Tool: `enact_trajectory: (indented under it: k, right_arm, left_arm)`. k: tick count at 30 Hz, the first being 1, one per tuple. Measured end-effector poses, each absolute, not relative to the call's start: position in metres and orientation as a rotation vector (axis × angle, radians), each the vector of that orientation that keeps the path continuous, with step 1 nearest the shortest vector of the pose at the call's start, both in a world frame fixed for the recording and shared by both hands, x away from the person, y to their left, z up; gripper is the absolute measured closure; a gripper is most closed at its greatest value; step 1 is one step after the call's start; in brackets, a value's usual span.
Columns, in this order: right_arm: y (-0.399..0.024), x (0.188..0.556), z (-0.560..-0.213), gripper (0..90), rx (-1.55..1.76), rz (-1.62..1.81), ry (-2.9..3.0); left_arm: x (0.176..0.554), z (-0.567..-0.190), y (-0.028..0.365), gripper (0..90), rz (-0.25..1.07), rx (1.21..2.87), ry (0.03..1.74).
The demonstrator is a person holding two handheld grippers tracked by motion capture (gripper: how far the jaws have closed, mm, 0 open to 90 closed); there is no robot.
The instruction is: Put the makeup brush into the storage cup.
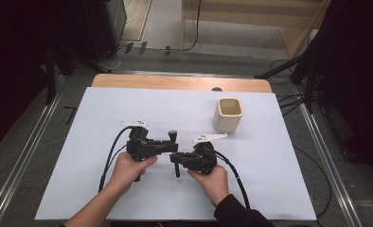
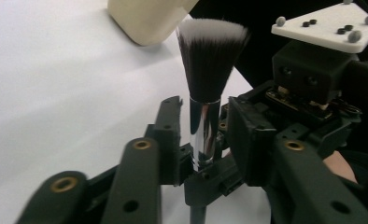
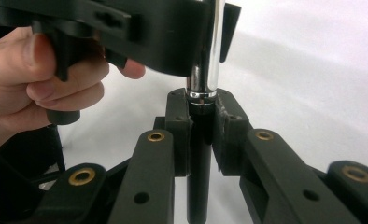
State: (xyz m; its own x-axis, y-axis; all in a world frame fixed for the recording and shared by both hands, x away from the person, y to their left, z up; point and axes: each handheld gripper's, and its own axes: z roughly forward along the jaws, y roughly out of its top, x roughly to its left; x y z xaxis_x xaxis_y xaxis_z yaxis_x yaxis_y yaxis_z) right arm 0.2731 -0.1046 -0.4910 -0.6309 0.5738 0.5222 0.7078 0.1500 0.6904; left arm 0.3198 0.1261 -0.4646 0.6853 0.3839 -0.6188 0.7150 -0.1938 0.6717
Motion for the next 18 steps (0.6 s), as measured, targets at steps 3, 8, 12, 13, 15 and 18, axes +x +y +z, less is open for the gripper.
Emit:
enact_trajectory:
  k: [3, 8, 12, 13, 15, 18]
  right_arm:
    - [-0.106, 0.274, -0.491, 79.4, -1.281, -1.491, -2.279]
    - [-0.108, 0.274, -0.491, 79.4, -1.295, -1.483, -2.274]
    - [-0.111, 0.275, -0.490, 79.4, -1.309, -1.483, -2.270]
    - [-0.112, 0.275, -0.490, 79.4, -1.310, -1.486, -2.271]
    - [-0.114, 0.275, -0.489, 79.4, -1.319, -1.485, -2.267]
    - [-0.116, 0.276, -0.489, 79.4, -1.326, -1.486, -2.266]
  left_arm:
    - [0.320, -0.464, 0.127, 55.9, -0.380, 1.804, 0.867]
    - [0.319, -0.461, 0.130, 46.5, -0.367, 1.804, 0.866]
    - [0.319, -0.460, 0.132, 43.7, -0.357, 1.816, 0.869]
    - [0.319, -0.460, 0.133, 43.5, -0.358, 1.817, 0.869]
    - [0.320, -0.460, 0.135, 42.8, -0.352, 1.823, 0.871]
    - [0.320, -0.460, 0.137, 41.7, -0.348, 1.825, 0.877]
